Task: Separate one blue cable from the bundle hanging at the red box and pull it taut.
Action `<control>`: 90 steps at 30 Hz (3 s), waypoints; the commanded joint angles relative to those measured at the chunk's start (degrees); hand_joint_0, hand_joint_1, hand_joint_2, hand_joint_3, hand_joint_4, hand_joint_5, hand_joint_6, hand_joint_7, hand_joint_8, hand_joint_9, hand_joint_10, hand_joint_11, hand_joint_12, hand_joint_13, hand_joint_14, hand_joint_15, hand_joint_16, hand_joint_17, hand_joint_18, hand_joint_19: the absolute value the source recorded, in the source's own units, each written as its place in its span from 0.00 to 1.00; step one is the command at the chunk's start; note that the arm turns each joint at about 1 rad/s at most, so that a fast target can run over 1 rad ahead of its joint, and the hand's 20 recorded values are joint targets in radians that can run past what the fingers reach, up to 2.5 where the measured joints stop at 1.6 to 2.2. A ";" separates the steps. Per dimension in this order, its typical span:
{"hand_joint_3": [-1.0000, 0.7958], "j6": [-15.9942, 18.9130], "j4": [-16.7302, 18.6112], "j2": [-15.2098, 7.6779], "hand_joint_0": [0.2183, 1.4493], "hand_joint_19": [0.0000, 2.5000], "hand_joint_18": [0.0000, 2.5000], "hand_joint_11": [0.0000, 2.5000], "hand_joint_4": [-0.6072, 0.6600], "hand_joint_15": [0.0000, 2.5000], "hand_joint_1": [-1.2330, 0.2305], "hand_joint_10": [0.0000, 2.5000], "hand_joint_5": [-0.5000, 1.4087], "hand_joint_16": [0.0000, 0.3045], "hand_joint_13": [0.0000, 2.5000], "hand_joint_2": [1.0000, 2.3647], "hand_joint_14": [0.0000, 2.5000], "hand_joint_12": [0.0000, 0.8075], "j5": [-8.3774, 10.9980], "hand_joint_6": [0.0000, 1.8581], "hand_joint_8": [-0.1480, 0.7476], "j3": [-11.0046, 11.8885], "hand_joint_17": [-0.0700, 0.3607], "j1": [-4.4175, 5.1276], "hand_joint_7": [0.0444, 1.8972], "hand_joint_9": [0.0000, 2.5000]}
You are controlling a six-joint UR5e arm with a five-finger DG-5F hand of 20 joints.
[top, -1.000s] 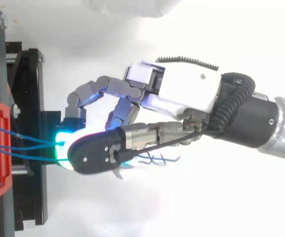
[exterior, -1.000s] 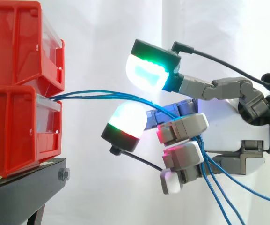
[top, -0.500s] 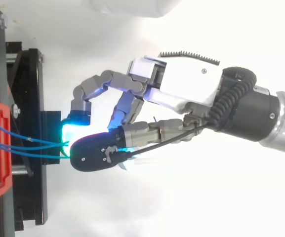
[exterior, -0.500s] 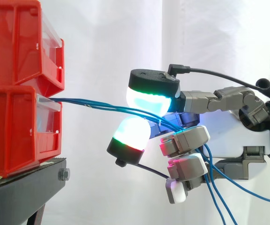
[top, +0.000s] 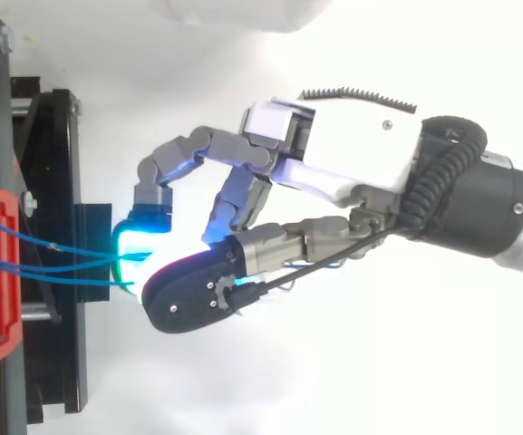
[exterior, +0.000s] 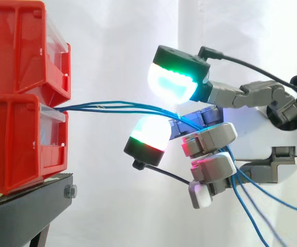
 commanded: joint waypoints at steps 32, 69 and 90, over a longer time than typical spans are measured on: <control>0.44 -0.07 -1.21 0.50 0.35 0.25 0.42 0.71 0.62 0.38 0.37 0.02 0.15 0.15 0.54 0.01 0.01 0.50 0.29 0.45 0.51 0.03 0.40 -0.59 0.54 0.54; 0.28 0.72 -2.70 1.47 0.51 0.22 0.38 0.73 0.62 0.37 0.23 0.01 0.15 0.12 0.51 0.00 0.01 0.49 1.87 0.47 0.54 0.65 0.35 0.29 0.57 0.52; 0.28 0.90 -2.62 1.47 0.31 0.23 0.38 0.67 0.64 0.34 0.30 0.00 0.15 0.13 0.48 0.00 0.01 0.50 1.87 0.46 0.53 0.65 0.37 0.29 0.55 0.49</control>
